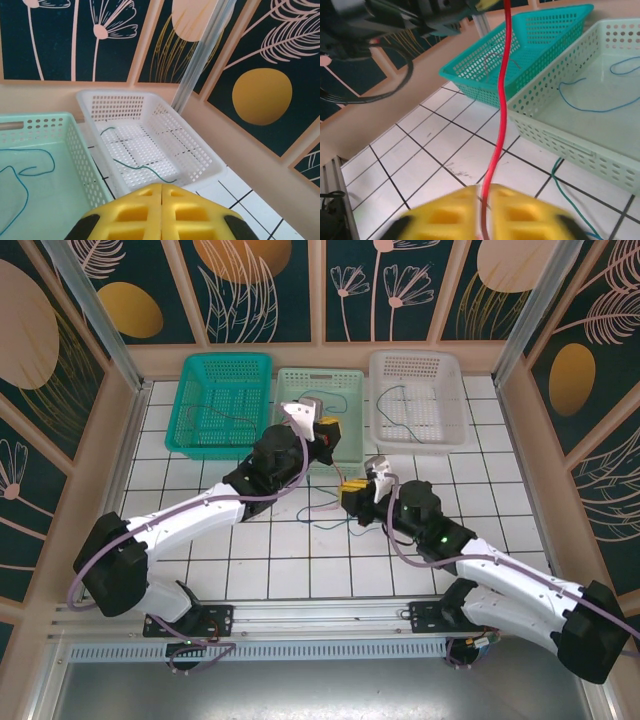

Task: Untangle the cables
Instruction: Straighten the cable.

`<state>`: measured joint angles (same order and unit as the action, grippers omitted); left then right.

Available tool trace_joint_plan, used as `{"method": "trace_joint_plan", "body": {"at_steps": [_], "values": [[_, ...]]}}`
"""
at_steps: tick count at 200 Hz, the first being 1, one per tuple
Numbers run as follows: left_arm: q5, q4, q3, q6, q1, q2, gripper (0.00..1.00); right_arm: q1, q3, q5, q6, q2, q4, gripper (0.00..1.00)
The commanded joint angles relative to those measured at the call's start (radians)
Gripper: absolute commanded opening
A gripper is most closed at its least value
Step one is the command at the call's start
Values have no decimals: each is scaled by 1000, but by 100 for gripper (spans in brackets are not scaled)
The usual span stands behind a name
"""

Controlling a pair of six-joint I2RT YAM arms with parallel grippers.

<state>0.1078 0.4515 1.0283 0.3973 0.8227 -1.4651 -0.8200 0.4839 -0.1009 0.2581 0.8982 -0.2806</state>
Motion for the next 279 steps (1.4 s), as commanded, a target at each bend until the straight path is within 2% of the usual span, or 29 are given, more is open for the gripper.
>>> {"method": "trace_joint_plan", "body": {"at_steps": [1,20,38,63,92,114,146,205,257,279], "values": [[59,57,12,25,-2,13,0,12,26,134,66,-5,8,60],[177,80,3,71,-3,30,0,60,-3,181,191,-17,-2,66],[224,146,-12,105,-3,27,0,115,-60,91,324,-16,-101,69],[251,170,5,150,-3,-9,0,147,-110,33,513,32,-229,72],[310,218,6,152,-2,-45,0,147,-112,-57,629,100,-344,74],[367,233,14,147,-3,-62,0,115,-106,-36,649,118,-357,75],[390,262,18,179,-2,-76,0,100,-114,-23,682,158,-419,75],[408,301,36,217,11,-101,0,63,-69,33,709,270,-427,75],[398,306,38,233,29,-104,0,62,-40,111,682,309,-430,67],[397,307,38,238,31,-106,0,62,-19,112,672,324,-440,56]]}}
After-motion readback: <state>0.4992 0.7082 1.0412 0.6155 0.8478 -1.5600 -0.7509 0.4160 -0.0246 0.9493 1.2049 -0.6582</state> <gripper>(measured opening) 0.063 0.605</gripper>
